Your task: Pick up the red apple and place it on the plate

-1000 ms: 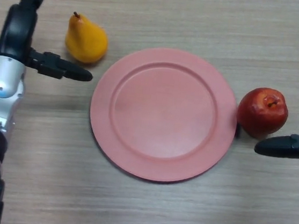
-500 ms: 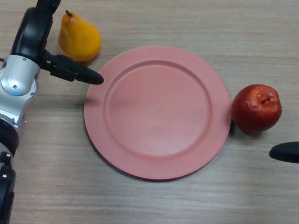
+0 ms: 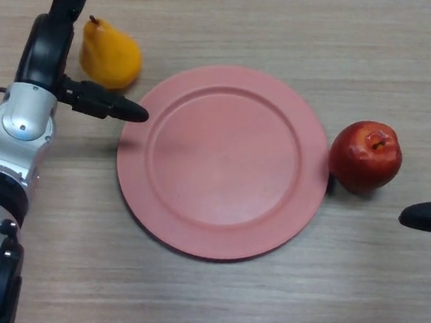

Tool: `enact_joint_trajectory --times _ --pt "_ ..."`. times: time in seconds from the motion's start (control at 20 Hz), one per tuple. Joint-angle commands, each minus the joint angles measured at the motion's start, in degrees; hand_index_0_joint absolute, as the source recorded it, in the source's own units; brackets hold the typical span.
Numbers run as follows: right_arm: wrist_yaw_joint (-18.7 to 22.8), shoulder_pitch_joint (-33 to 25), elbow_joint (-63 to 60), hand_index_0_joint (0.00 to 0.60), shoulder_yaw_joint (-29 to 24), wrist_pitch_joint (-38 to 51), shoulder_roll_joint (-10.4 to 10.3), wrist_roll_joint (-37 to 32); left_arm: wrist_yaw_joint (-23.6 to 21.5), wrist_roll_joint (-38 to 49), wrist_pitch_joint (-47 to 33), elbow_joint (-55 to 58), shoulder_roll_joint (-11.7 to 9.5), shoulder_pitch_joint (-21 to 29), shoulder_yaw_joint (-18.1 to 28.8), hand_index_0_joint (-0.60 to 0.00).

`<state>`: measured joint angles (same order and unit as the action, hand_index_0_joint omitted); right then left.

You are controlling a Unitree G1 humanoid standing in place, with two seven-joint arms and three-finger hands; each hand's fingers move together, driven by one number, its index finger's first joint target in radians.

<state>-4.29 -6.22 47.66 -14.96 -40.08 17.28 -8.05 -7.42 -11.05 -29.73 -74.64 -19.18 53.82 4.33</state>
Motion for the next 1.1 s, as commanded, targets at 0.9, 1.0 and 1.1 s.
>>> enact_joint_trajectory --times 0.9,1.0,1.1 --pt "2.88 -0.76 6.39 0.000 -7.59 -0.63 2.85 -7.32 -10.75 -25.55 10.17 0.13 -6.87 4.84 -4.08 -0.600" --pt "3.12 -0.64 6.76 0.000 -7.30 -1.26 2.86 -7.54 -12.78 -26.03 8.65 0.65 -7.38 4.26 -3.53 -0.600" --pt "3.38 -0.83 7.23 0.000 -7.25 -2.17 2.87 -7.95 -16.16 -27.84 7.74 0.99 -8.36 4.26 -4.01 -0.600"
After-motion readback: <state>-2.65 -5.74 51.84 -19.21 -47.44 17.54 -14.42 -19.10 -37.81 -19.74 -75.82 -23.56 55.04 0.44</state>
